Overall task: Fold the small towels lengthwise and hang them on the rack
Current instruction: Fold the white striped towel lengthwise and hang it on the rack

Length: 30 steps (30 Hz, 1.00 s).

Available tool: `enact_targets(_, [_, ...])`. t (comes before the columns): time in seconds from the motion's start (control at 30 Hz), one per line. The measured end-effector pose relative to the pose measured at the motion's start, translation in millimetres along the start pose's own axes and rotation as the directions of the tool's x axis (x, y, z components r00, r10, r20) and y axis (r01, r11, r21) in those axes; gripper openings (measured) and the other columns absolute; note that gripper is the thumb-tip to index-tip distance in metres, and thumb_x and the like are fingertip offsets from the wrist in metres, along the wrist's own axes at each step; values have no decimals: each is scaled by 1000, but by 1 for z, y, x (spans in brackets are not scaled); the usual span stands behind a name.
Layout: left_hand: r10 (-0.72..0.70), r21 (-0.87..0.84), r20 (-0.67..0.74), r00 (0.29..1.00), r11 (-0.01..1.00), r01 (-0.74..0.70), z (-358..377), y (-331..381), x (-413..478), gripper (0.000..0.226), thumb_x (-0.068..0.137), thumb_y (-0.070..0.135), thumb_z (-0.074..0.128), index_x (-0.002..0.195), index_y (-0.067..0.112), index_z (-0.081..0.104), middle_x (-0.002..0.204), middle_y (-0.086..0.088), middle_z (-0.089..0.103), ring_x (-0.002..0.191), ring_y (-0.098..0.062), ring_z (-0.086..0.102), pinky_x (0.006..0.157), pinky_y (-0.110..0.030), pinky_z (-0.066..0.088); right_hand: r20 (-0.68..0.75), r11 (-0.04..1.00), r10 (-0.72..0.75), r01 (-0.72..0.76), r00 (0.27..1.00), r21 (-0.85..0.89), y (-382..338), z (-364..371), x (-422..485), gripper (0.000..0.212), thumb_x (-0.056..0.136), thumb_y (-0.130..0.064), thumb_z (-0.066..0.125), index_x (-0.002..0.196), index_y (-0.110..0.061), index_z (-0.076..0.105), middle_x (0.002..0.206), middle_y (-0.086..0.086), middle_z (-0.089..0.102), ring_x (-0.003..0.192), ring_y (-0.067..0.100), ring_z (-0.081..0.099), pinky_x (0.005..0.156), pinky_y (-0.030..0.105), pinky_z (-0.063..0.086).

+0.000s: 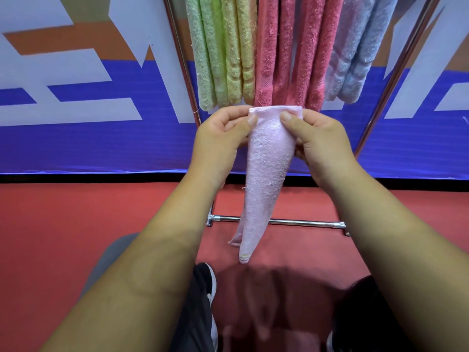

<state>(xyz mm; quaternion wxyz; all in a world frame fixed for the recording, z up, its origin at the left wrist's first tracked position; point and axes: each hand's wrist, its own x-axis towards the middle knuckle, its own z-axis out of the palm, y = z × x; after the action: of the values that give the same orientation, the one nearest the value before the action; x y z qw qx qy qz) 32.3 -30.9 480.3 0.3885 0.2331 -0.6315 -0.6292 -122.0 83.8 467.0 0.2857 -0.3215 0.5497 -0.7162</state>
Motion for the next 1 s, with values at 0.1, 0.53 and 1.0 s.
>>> enact_targets(0.1, [-33, 13, 83, 996, 999, 32, -1, -1, 0, 31, 98, 8, 75, 128, 2, 70, 112, -11, 82, 104, -22, 78, 97, -38, 62, -3, 999, -18, 18, 1000, 31, -5, 1, -2, 24, 105, -20, 69, 121, -5, 80, 115, 24, 80, 96, 26, 74, 84, 41, 62])
enact_targets(0.53, [-191, 150, 281, 941, 977, 153, 9, -16, 0, 24, 98, 7, 75, 119, 0, 66, 102, -7, 79, 96, -18, 74, 98, -47, 58, -95, 998, -59, 58, 994, -9, -1, -14, 5, 33, 107, -30, 63, 125, -6, 77, 117, 20, 80, 104, 34, 78, 82, 45, 62])
enact_targets(1.0, [-282, 220, 358, 890, 952, 213, 30, -48, -2, 26, 89, -4, 80, 113, 3, 71, 102, -12, 79, 93, -18, 73, 93, -35, 62, -251, 983, -155, 123, 955, -138, -12, -32, -1, 3, 96, -26, 78, 93, -25, 78, 88, -4, 76, 84, 11, 67, 79, 35, 56])
